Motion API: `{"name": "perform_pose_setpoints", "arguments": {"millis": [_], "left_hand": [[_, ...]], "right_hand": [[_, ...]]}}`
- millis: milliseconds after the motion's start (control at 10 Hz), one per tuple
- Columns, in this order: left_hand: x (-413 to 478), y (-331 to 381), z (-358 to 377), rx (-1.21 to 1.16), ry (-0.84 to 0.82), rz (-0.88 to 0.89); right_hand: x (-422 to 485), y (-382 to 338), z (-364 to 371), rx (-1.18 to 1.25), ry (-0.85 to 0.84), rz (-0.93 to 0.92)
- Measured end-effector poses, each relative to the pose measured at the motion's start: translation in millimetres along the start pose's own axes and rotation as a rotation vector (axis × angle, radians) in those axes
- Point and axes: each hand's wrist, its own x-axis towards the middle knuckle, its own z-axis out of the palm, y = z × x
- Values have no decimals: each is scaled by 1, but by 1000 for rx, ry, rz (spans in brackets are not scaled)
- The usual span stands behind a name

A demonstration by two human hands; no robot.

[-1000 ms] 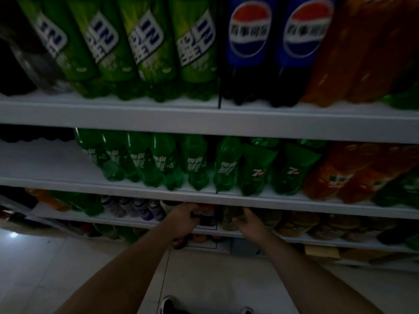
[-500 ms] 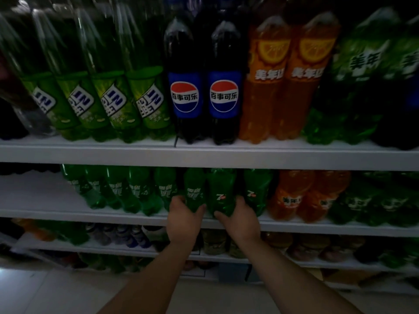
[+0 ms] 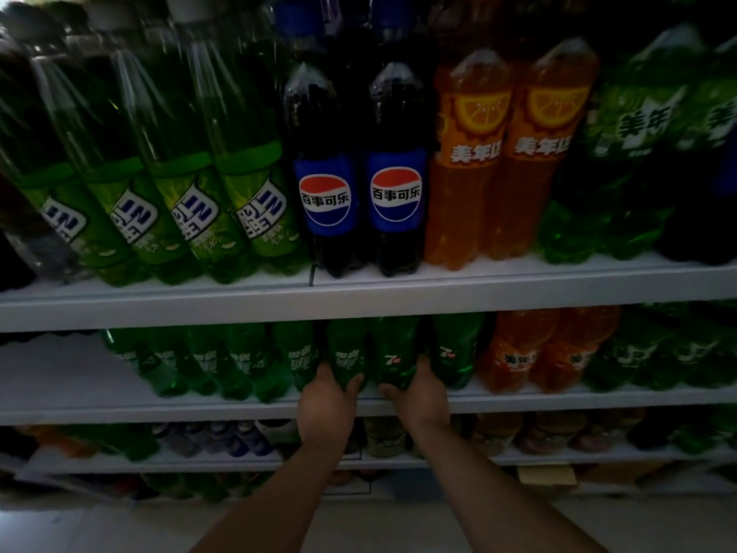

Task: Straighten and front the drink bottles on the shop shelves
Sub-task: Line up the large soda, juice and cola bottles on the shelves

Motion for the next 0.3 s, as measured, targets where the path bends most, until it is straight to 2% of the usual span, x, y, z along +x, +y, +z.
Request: {"name": "perform_pose_setpoints", "arguments": {"millis": [200, 300], "left_hand": [[-1, -4, -16, 59, -29, 81], [-6, -4, -33, 70, -55, 146]], "right_hand": [[-25, 3, -25, 1, -109, -103], [-45, 7, -59, -160, -215, -100]]}}
